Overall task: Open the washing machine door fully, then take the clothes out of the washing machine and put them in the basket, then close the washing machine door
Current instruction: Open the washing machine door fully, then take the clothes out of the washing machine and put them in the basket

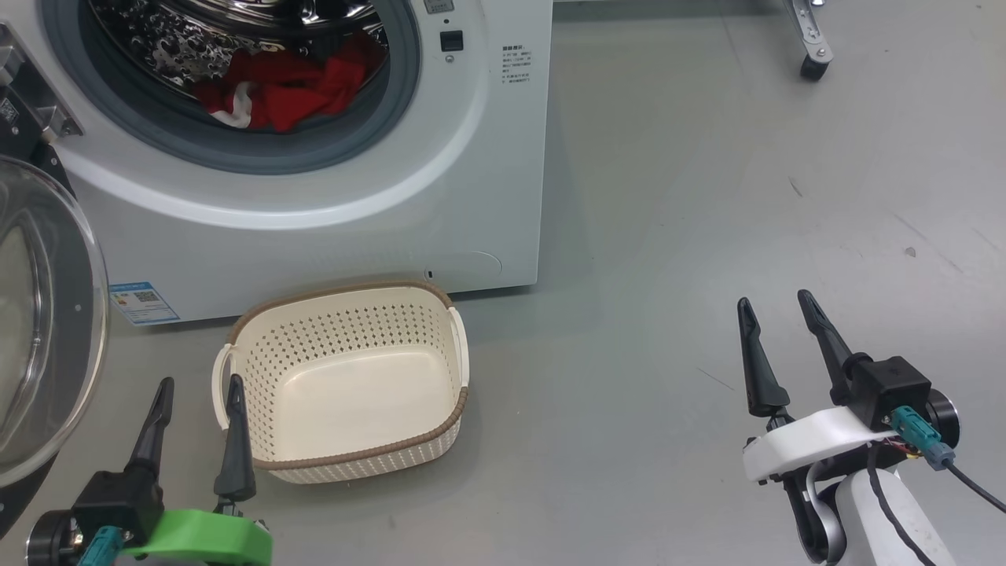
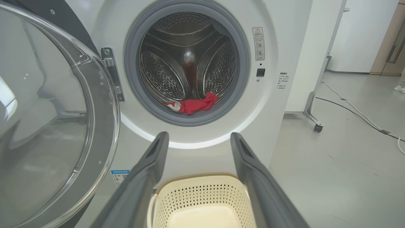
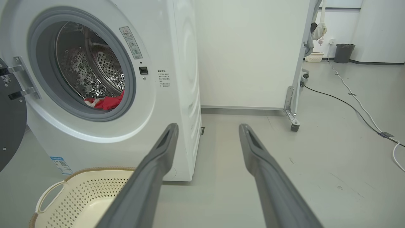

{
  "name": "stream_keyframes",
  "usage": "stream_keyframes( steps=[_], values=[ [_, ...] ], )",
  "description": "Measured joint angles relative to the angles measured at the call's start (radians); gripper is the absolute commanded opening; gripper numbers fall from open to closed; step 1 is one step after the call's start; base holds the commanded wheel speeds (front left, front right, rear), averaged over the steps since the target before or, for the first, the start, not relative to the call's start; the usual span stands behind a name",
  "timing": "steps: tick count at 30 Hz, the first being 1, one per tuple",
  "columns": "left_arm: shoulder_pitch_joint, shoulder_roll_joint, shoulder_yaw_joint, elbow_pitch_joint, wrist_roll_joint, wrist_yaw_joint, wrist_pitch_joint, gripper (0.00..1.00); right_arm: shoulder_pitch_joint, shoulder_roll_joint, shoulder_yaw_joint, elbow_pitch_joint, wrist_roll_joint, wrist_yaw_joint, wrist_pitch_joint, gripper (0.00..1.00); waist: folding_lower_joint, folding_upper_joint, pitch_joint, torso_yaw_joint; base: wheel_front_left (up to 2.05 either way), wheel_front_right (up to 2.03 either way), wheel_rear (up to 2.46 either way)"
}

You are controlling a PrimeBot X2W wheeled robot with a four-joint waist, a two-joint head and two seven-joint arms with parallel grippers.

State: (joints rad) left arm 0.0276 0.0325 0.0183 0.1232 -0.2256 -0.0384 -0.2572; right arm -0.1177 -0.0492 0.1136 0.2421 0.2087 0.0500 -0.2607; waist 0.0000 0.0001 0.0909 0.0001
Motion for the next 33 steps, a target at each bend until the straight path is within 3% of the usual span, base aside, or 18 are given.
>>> stream_keyframes(
  steps=[19,33],
  values=[
    [0.001,0.000,-0.005,-0.003,-0.004,0.008,0.000,1.00,0.002,0.001,0.000,-0.004,0.000,0.001,0.000,1.00,0.0000,0.0000,0.009,0.002,0.07,-0.07,0.00],
    [0.001,0.000,-0.005,-0.002,-0.003,0.016,0.000,1.00,0.004,0.001,-0.004,-0.002,0.000,0.002,0.000,1.00,0.0000,0.0000,0.012,0.007,0.63,-0.63,0.00]
  ],
)
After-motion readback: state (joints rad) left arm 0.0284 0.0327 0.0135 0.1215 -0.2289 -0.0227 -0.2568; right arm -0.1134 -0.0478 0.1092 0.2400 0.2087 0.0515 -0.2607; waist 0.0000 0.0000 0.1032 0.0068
